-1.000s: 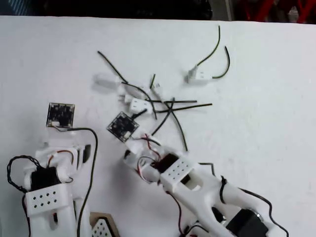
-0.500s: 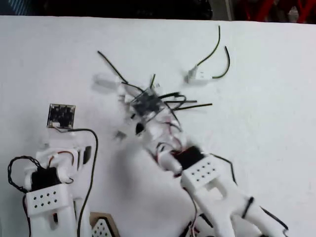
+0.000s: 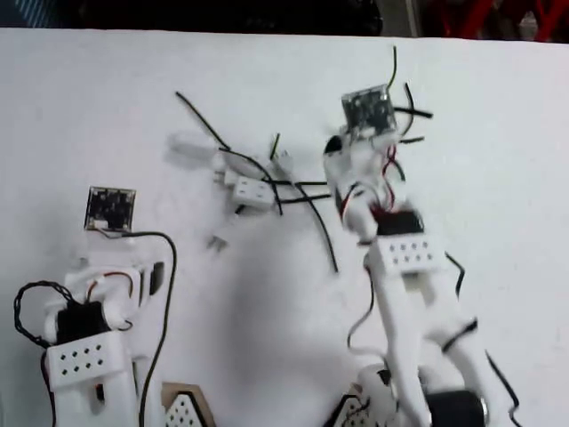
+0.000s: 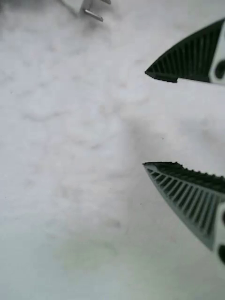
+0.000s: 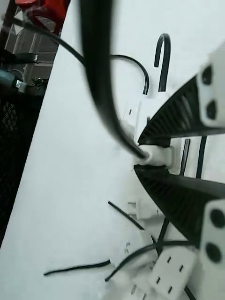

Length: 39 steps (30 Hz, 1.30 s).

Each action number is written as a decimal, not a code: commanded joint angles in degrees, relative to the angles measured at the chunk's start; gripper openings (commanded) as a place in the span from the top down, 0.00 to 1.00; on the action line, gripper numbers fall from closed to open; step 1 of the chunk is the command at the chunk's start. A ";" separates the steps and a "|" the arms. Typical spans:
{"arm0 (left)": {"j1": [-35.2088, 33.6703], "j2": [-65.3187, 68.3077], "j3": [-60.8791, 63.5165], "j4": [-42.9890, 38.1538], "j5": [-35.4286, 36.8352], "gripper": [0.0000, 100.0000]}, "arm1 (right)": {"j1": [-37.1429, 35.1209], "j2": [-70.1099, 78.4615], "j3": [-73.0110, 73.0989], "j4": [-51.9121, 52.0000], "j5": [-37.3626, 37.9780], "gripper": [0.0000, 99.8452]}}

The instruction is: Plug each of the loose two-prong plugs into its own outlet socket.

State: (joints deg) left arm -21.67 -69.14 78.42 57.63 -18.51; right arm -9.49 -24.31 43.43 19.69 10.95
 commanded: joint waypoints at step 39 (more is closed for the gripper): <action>-0.40 -1.36 0.44 -1.76 0.53 0.72 | -9.63 20.88 -38.77 42.95 -5.36 0.80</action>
State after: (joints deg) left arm -21.67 -69.58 79.21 57.19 -18.51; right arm -15.38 -0.31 6.95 61.36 7.78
